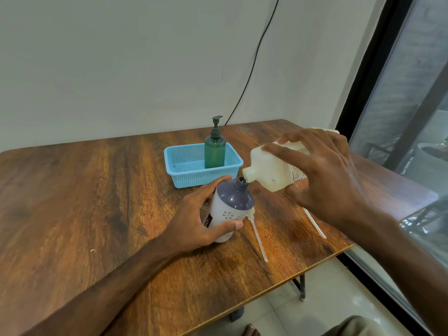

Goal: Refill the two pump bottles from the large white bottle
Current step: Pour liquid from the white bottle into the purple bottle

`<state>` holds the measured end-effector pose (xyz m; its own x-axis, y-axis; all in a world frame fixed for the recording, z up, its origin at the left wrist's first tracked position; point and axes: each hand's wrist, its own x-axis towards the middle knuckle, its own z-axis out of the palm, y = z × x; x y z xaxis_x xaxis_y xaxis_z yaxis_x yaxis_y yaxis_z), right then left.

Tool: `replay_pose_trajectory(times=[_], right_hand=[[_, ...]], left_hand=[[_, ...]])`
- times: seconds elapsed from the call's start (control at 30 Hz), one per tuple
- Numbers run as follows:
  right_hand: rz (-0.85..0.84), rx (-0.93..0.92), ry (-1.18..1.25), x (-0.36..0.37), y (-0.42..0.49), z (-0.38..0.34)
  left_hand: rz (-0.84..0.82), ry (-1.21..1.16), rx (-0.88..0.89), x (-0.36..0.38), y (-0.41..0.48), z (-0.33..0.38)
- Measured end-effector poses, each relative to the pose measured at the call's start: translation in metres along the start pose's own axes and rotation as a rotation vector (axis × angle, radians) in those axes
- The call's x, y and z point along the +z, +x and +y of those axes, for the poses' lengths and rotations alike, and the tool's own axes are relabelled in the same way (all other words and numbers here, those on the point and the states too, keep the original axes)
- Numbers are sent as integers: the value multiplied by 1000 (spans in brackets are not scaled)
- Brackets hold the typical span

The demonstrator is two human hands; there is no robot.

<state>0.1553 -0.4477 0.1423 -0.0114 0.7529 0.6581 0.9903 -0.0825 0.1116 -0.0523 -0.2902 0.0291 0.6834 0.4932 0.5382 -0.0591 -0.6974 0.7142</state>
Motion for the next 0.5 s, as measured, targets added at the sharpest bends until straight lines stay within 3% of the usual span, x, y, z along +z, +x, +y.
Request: replay_pose_trajectory(times=[0.5], right_hand=[[-3, 2, -19, -1, 2, -2]], left_hand=[[6, 0, 4, 0, 0, -2]])
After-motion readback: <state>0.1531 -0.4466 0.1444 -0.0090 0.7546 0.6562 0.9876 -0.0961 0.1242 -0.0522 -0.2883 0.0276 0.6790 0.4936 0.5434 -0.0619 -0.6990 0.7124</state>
